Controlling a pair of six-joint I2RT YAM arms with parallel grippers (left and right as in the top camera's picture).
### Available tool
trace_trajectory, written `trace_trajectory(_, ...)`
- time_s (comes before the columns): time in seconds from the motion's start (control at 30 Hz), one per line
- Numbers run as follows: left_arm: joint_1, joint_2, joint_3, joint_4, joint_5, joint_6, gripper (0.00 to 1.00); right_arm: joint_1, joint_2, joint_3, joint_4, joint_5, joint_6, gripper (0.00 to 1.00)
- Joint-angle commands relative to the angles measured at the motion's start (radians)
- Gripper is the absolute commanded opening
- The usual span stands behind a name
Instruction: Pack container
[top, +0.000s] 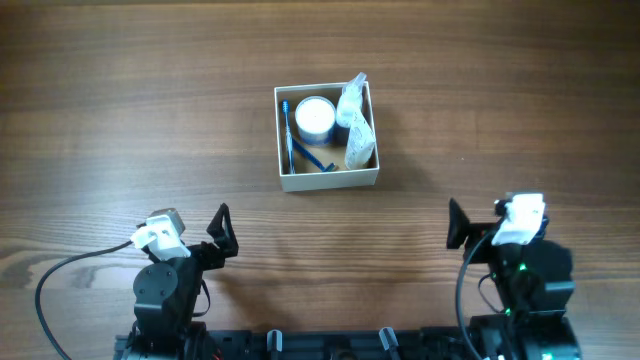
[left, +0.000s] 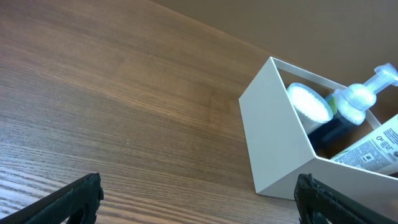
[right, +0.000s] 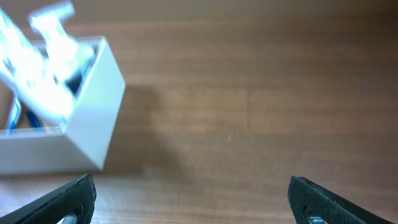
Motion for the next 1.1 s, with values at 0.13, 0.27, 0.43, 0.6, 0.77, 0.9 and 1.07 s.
trace_trajectory(0.13,0.009,-0.009,-0.003,0.003,0.005,0.005,1.00,0.002,-0.210,-0.173,0.050,0.042,-0.019,1.00)
trace_trajectory(0.27,0.009,-0.009,-0.003,0.003,0.005,0.005,1.00,0.001,-0.226,-0.206,0.080,0.041,-0.016,1.00)
trace_trajectory(0.43,0.009,-0.009,-0.003,0.003,0.005,0.005,1.00,0.002,-0.225,-0.206,0.079,0.041,-0.016,1.00)
trace_trajectory(0.6,0.009,-0.009,-0.003,0.003,0.005,0.005,1.00,0.002,-0.225,-0.206,0.079,0.041,-0.016,1.00)
trace_trajectory(0.77,0.009,-0.009,-0.003,0.003,0.005,0.005,1.00,0.002,-0.225,-0.206,0.079,0.041,-0.016,1.00)
trace_trajectory(0.9,0.009,-0.009,-0.003,0.003,0.005,0.005,1.00,0.002,-0.225,-0.206,0.079,0.041,-0.016,1.00)
trace_trajectory(1.07,0.009,-0.009,-0.003,0.003,0.005,0.005,1.00,0.002,-0.225,-0.206,0.079,0.041,-0.016,1.00)
